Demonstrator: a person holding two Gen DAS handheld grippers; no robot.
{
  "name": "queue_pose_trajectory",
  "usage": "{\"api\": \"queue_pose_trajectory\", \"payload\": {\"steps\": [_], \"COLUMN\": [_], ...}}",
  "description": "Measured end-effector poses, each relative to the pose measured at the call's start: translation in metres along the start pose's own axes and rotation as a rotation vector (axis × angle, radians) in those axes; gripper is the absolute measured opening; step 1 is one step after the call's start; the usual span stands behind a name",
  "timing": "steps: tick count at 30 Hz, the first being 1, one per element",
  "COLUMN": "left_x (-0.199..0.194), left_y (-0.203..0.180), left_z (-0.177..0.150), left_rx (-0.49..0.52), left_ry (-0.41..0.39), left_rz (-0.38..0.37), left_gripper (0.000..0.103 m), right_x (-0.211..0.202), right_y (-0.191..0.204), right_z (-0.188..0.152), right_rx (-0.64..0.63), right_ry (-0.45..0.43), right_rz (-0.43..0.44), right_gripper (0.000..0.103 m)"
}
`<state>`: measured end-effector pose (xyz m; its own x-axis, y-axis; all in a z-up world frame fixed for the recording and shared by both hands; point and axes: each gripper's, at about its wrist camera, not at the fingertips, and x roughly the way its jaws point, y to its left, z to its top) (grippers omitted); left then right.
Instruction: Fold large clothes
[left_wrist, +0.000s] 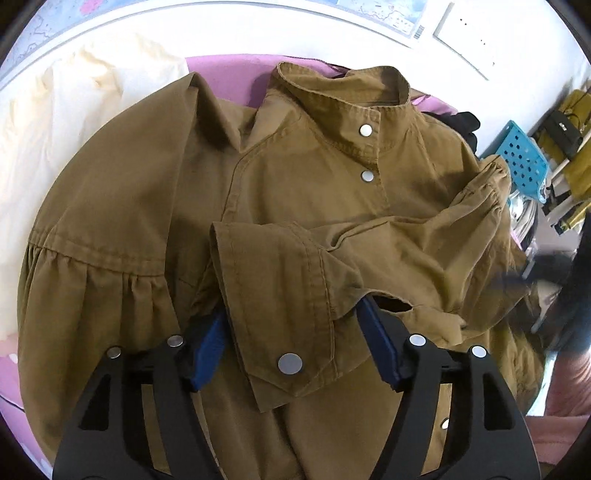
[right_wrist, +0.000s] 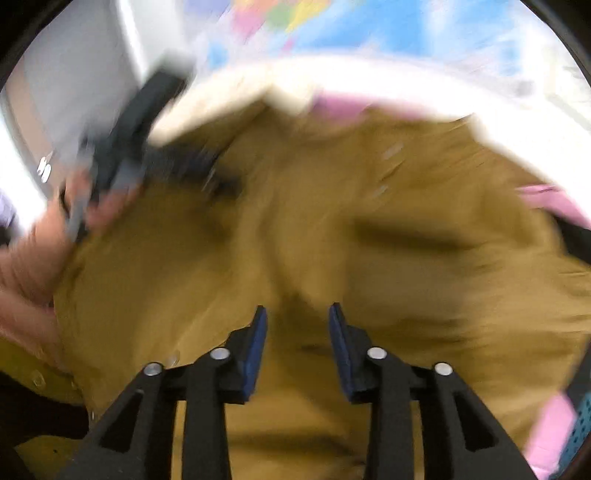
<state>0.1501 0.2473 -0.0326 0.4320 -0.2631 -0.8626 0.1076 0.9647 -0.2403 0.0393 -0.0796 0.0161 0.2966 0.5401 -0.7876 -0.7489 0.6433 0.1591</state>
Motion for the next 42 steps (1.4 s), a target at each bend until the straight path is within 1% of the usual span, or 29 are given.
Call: {"api": "queue_pose_trajectory", "payload": {"steps": [1,2,3,4,5,7,8,9,11,12,13,15,16,18,20,22,24,26,27,28,29,30,31,33,35,36,39,41,42], "left_x": [0.000,-0.001,-0.002,-0.001,-0.001,-0.002,-0.003,-0.003,-0.003,-0.003,-0.002,-0.001,0.000,-0.001,-0.004,-0.006,-0.006,-0.006,-0.009,-0.014,-0.022,-0.034,-0.044,-0.069,-0.090,-0.098,-0.104,-0.100,-0.097], "left_y": [-0.001,-0.001,-0.001,0.000,0.001,0.004,0.006,0.007,0.006,0.006,0.004,0.002,0.004,0.005,0.006,0.006,0.006,0.004,0.003,0.002,0.000,-0.002,-0.004,-0.006,-0.002,0.002,0.010,0.016,0.018], "left_z": [0.000,0.000,-0.001,-0.001,0.000,-0.001,-0.001,-0.001,-0.002,-0.002,-0.004,-0.006,-0.006,-0.006,-0.007,-0.009,-0.009,-0.010,-0.011,-0.013,-0.015,-0.019,-0.023,-0.035,-0.049,-0.057,-0.072,-0.085,-0.092], "left_rx": [0.007,0.011,0.010,0.009,0.004,-0.005,-0.014,-0.017,-0.003,0.005,0.020,0.040,0.030,0.026,0.020,0.021,0.025,0.024,0.020,0.016,0.017,0.030,0.041,0.062,0.079,0.080,0.079,0.076,0.075], "left_ry": [-0.001,-0.004,-0.010,-0.014,-0.018,-0.029,-0.032,-0.031,-0.037,-0.036,-0.034,-0.028,-0.024,-0.026,-0.029,-0.032,-0.025,-0.022,-0.025,-0.031,-0.045,-0.074,-0.098,-0.153,-0.187,-0.195,-0.178,-0.146,-0.128], "left_rz": [0.021,0.035,0.043,0.047,0.053,0.057,0.060,0.061,0.084,0.094,0.106,0.133,0.133,0.122,0.110,0.101,0.110,0.115,0.107,0.094,0.081,0.072,0.072,0.091,0.140,0.172,0.208,0.245,0.247], "left_gripper": [0.056,0.052,0.045,0.040,0.039,0.029,0.026,0.023,0.022,0.022,0.023,0.033,0.034,0.034,0.037,0.041,0.042,0.043,0.047,0.050,0.051,0.058,0.065,0.068,0.070,0.073,0.074,0.074,0.074], "right_x": [-0.010,-0.014,-0.016,-0.014,-0.010,0.001,0.011,0.022,0.036,0.042,0.045,0.045,0.044,0.037,0.018,0.006,0.007,0.023,0.038,0.051,0.063,0.079,0.091,0.096,0.089,0.082,0.061,0.055,0.054], "right_y": [-0.017,-0.031,-0.049,-0.066,-0.074,-0.092,-0.099,-0.105,-0.109,-0.107,-0.104,-0.105,-0.108,-0.105,-0.086,-0.048,-0.014,0.015,0.027,0.035,0.040,0.043,0.047,0.052,0.053,0.054,0.064,0.074,0.077], "right_z": [0.005,0.008,0.011,0.013,0.015,0.017,0.019,0.020,0.020,0.021,0.023,0.028,0.029,0.029,0.028,0.032,0.036,0.039,0.040,0.040,0.040,0.038,0.034,0.030,0.032,0.033,0.039,0.045,0.048], "right_rx": [0.047,0.085,0.139,0.173,0.184,0.192,0.193,0.191,0.207,0.197,0.186,0.206,0.236,0.271,0.216,0.122,0.034,-0.040,-0.057,-0.072,-0.083,-0.084,-0.086,-0.103,-0.103,-0.093,-0.107,-0.120,-0.118], "right_ry": [-0.034,-0.050,-0.060,-0.059,-0.055,-0.031,-0.018,0.007,0.055,0.061,0.056,0.036,0.020,0.023,-0.027,-0.074,-0.085,-0.050,-0.016,0.012,0.039,0.081,0.114,0.109,0.129,0.119,0.069,0.034,0.025], "right_rz": [-0.039,-0.078,-0.145,-0.210,-0.238,-0.311,-0.343,-0.356,-0.369,-0.368,-0.368,-0.380,-0.381,-0.358,-0.326,-0.239,-0.158,-0.121,-0.085,-0.075,-0.074,-0.062,-0.058,-0.063,-0.066,-0.062,-0.046,-0.046,-0.039], "right_gripper": [0.036,0.036,0.036,0.036,0.037,0.054,0.059,0.057,0.052,0.042,0.038,0.036,0.035,0.037,0.037,0.037,0.037,0.036,0.034,0.031,0.023,0.019,0.019,0.020,0.020,0.020,0.023,0.025,0.027]}}
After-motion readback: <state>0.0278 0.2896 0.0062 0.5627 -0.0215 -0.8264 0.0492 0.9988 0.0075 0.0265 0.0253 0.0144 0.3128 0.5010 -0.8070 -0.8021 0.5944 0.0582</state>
